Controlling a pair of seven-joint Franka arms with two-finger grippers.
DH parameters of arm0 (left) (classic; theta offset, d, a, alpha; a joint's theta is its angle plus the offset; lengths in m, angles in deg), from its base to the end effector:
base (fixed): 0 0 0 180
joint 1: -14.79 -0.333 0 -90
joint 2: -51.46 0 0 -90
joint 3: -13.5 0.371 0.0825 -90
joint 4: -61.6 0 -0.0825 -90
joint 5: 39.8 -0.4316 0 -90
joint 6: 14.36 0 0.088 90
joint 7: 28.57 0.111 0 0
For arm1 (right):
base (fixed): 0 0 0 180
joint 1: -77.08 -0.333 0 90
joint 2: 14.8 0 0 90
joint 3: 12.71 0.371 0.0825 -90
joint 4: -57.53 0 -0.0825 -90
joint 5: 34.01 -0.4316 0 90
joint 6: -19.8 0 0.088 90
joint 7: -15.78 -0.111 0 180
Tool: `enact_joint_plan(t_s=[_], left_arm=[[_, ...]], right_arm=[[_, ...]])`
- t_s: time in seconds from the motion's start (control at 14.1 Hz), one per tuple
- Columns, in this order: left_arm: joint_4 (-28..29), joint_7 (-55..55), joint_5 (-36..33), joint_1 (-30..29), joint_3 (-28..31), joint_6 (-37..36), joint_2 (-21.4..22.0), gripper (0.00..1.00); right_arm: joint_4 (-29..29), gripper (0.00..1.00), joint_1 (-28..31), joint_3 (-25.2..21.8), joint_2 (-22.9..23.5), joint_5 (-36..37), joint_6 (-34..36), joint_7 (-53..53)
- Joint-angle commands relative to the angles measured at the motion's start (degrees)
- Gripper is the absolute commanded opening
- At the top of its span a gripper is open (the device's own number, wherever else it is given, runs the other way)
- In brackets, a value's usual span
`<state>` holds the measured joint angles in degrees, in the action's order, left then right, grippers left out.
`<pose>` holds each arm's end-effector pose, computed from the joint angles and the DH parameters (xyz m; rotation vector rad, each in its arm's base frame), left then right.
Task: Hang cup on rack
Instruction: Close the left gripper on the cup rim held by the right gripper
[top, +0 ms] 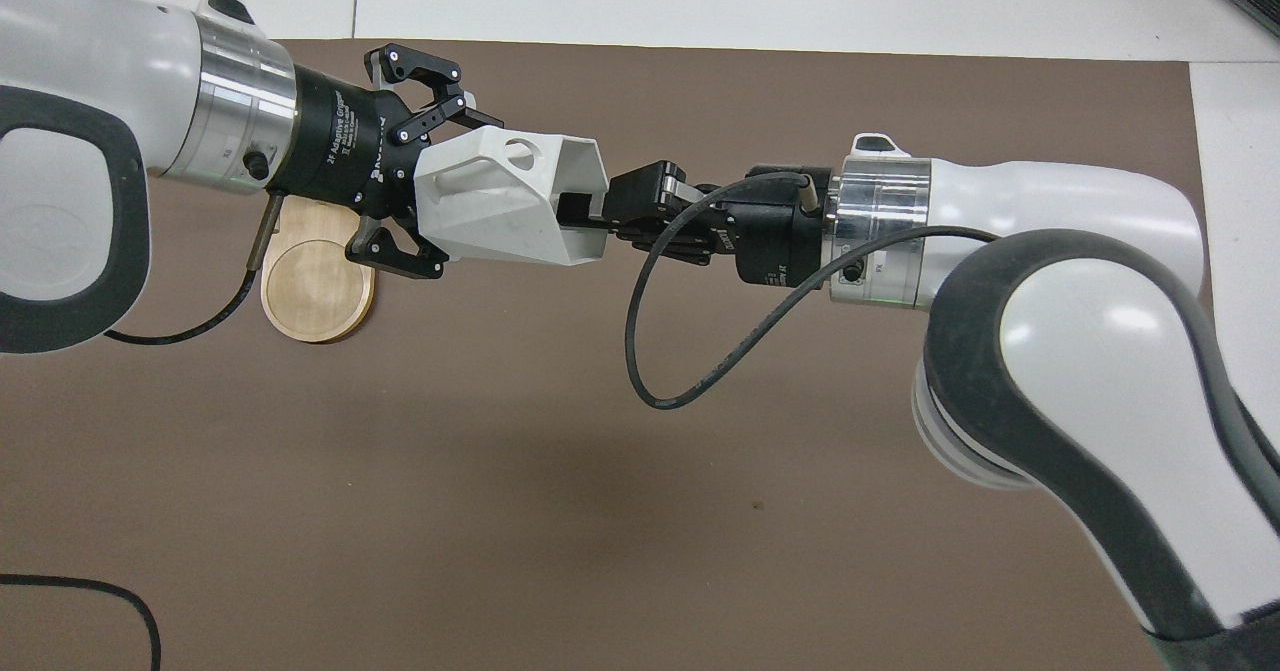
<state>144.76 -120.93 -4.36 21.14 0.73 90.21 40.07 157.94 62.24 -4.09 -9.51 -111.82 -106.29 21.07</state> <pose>0.6477 -0.2589 0.6554 1.9701 1.6462 -0.5911 0.6137 0.3020 0.6140 -1.8810 0.1806 -0.1042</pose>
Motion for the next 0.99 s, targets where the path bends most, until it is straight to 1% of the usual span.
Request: enact_joint_plan(t_s=[0.0, 0.21, 0.42, 0.71, 0.92], left_arm=[[0.33, -0.62, 0.5, -1.15, 0.91, -4.19, 1.71, 1.0], [0.59, -0.97, 0.68, -2.22, 0.82, -5.52, 2.95, 1.0], [0.77, -4.83, 0.68, -1.34, 0.73, -5.08, 3.56, 1.0], [1.3, -7.82, 0.77, -1.34, 0.38, -5.87, 5.05, 1.0], [1.3, -9.32, 0.68, -0.46, 0.29, -5.61, 5.32, 1.0]], right_arm=[[0.32, 0.0, 0.25, 0.17, -0.11, -2.0, -0.56, -0.29], [0.32, 0.0, 0.25, 0.17, -0.11, -2.09, -0.56, -0.29], [0.32, 0.0, 0.25, 0.17, -0.11, -2.0, -0.56, -0.29], [0.32, 0.0, 0.25, 0.17, -0.11, -2.09, -0.56, -0.38], [0.32, 0.0, 0.25, 0.17, -0.11, -2.09, -0.65, -0.38]])
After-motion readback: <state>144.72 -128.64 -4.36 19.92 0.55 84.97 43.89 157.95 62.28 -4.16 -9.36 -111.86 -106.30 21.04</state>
